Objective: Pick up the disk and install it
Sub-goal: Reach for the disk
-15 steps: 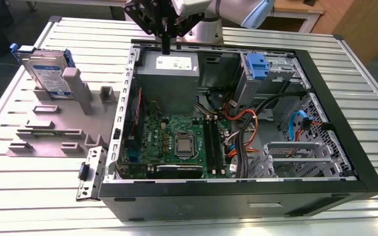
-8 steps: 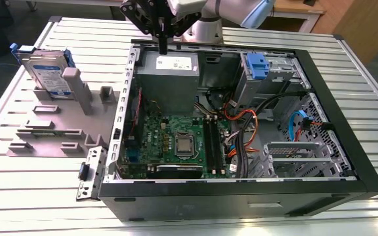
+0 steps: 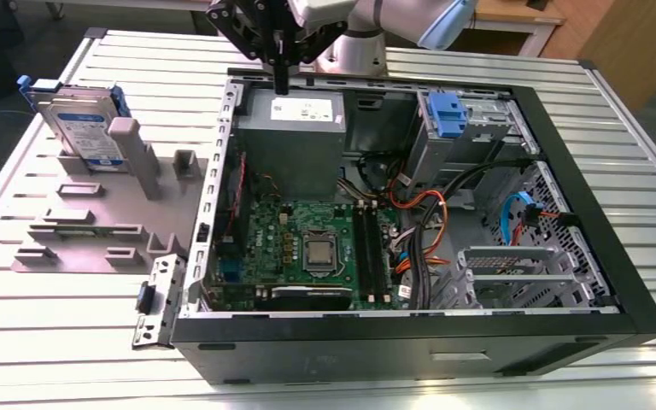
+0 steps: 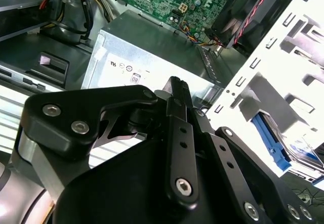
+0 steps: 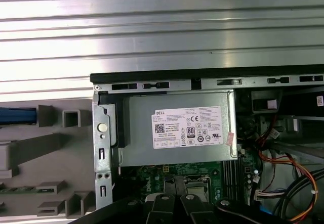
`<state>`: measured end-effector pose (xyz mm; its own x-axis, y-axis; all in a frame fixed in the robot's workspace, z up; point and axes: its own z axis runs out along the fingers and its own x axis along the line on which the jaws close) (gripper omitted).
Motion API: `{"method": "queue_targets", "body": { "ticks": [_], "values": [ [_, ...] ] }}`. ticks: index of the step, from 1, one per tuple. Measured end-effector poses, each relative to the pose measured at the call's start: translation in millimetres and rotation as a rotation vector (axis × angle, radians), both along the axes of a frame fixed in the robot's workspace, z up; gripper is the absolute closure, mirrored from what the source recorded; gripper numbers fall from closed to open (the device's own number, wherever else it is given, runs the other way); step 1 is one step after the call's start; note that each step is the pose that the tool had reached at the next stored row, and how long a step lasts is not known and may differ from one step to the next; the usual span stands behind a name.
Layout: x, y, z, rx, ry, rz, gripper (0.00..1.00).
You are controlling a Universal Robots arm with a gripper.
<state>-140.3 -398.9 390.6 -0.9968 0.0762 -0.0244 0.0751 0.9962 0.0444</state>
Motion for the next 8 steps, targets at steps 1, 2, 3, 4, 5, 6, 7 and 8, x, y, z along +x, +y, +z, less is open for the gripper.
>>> {"method": "queue_targets", "body": {
  "ticks": [1, 2, 3, 4, 5, 6, 7, 8],
  "values": [
    [-0.2, 0.0, 0.0, 0.0, -0.0001, 0.0, 0.89],
    [-3.9, 0.0, 0.0, 0.0, 0.0, 0.0, 0.89],
    [-9.6, 0.0, 0.0, 0.0, 0.0, 0.0, 0.89],
    [-9.6, 0.0, 0.0, 0.0, 0.0, 0.0, 0.89],
    [-9.7, 0.0, 0.0, 0.0, 0.0, 0.0, 0.89],
    [-10.2, 0.0, 0.0, 0.0, 0.0, 0.0, 0.89],
    [-10.3, 0.0, 0.0, 0.0, 0.0, 0.0, 0.89],
    [-12.1, 0.0, 0.0, 0.0, -0.0001, 0.0, 0.89]
  ]
}}
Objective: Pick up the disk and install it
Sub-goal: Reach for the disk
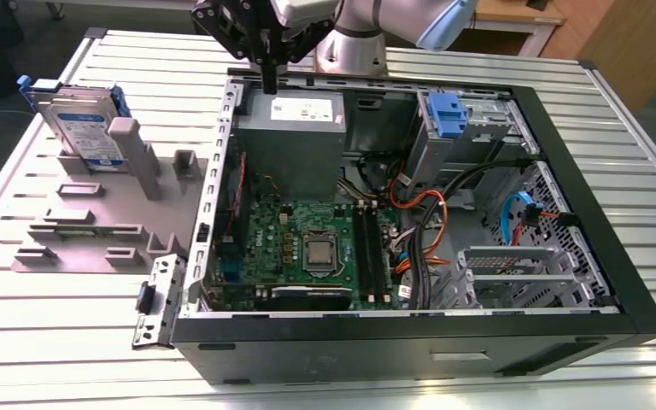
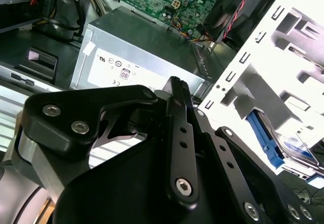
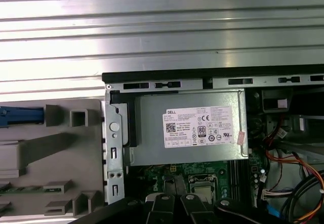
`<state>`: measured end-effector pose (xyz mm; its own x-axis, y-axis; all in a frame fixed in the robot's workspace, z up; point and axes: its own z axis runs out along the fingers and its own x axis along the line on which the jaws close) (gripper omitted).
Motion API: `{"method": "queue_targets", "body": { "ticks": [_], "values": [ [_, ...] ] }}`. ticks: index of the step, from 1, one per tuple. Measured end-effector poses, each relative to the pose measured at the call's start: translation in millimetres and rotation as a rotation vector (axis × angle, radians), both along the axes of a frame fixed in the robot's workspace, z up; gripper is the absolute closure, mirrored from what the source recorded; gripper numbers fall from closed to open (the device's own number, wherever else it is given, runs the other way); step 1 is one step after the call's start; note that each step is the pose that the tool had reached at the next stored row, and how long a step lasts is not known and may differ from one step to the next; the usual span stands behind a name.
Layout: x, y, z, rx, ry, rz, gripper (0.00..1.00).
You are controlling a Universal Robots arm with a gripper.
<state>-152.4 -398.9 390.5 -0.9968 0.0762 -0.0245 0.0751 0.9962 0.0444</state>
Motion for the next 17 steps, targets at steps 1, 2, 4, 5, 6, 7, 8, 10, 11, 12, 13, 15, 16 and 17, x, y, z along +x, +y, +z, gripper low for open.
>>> {"method": "queue_targets", "body": {
  "ticks": [1, 2, 4, 5, 6, 7, 8, 10, 11, 12, 13, 15, 16, 17],
  "values": [
    [-1.7, 0.0, 0.0, 0.0, 0.0001, 0.0, 0.89],
    [-1.8, 0.0, 0.0, 0.0, 0.0001, 0.0, 0.89],
    [-2.2, 0.0, 0.0, 0.0, 0.0, 0.0, 0.89],
    [-2.4, 0.0, 0.0, 0.0, 0.0001, 0.0, 0.89],
    [-2.7, 0.0, 0.0, -0.0001, 0.0001, 0.0, 0.89],
    [-3.0, 0.0, 0.0, 0.0, 0.0001, 0.0, 0.89],
    [-3.3, 0.0, 0.0, 0.0, 0.0, 0.0, 0.89],
    [-4.2, 0.0, 0.0, -0.0001, 0.0001, 0.0, 0.89],
    [-4.6, 0.0, 0.0, 0.0, 0.0, 0.0, 0.89],
    [-5.2, 0.0, 0.0, 0.0, 0.0001, 0.0, 0.89],
    [-5.7, 0.0, 0.0, 0.0, 0.0, 0.0, 0.89],
    [-6.7, 0.0, 0.0, 0.0, 0.0, 0.0, 0.89],
    [-7.3, 0.0, 0.0, 0.0, 0.0, 0.0, 0.89],
    [-7.8, 0.0, 0.0, 0.0, 0.0, 0.0, 0.89]
  ]
}}
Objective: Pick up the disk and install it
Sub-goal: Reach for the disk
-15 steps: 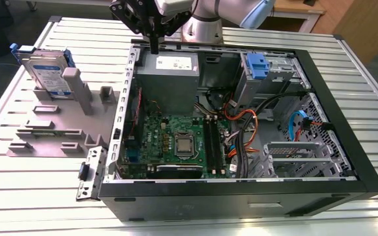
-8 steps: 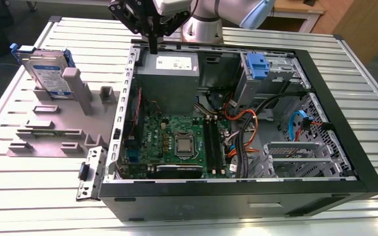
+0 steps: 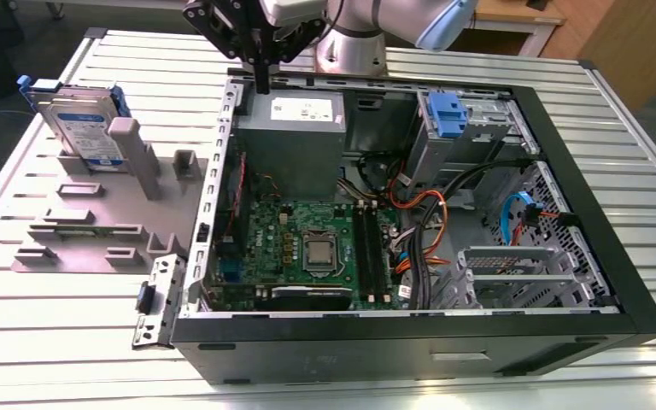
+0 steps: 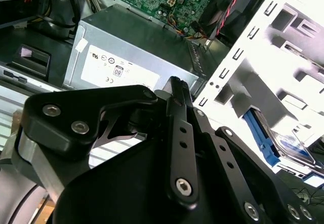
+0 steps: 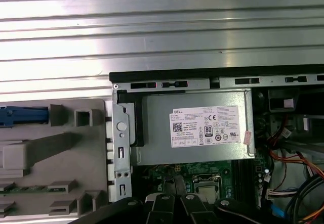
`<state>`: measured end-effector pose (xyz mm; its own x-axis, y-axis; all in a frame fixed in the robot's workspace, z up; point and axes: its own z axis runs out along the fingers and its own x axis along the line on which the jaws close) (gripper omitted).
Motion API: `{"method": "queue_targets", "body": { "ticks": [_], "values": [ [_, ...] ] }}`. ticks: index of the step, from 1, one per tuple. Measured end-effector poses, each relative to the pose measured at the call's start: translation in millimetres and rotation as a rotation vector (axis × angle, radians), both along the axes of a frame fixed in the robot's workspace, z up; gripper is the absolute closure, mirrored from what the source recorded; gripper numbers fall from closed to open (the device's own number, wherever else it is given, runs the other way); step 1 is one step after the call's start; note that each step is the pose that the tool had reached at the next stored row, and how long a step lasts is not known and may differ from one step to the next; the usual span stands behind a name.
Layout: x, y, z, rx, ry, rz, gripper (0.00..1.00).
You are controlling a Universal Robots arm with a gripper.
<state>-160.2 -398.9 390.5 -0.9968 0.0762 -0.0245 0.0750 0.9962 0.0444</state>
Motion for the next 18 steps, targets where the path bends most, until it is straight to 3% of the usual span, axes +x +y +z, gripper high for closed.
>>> {"method": "queue_targets", "body": {
  "ticks": [18],
  "values": [
    [-7.8, 0.0, 0.0, 0.0, 0.0, 0.0, 0.89]
  ]
}}
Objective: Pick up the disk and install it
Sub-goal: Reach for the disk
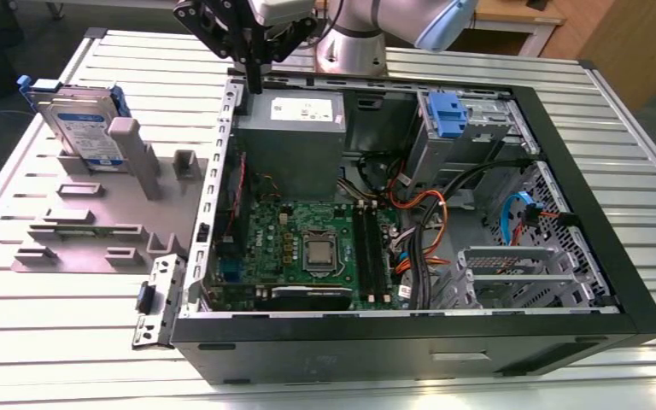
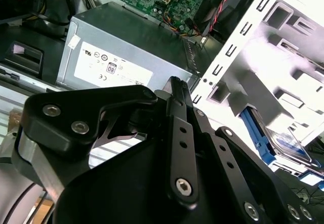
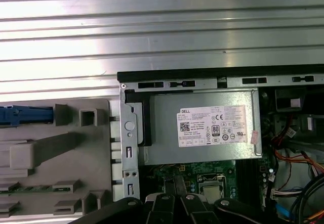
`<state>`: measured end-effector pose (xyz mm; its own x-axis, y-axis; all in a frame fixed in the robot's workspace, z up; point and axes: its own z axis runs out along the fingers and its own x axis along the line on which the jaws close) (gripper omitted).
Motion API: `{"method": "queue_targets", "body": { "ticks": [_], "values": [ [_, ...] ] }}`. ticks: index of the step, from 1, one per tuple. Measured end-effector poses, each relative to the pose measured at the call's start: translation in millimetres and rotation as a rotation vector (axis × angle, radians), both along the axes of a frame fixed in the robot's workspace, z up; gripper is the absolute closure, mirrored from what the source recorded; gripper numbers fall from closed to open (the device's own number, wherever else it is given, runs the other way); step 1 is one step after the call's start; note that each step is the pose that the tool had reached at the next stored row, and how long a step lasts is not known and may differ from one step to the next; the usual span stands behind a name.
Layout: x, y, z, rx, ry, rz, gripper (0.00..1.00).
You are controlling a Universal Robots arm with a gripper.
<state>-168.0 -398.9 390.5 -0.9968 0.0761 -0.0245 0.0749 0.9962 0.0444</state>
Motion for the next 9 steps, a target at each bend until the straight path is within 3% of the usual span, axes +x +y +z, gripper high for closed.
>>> {"method": "queue_targets", "body": {
  "ticks": [9],
  "values": [
    [-2.5, 0.0, 0.0, 0.0, 0.0, 0.0, 0.89]
  ]
}}
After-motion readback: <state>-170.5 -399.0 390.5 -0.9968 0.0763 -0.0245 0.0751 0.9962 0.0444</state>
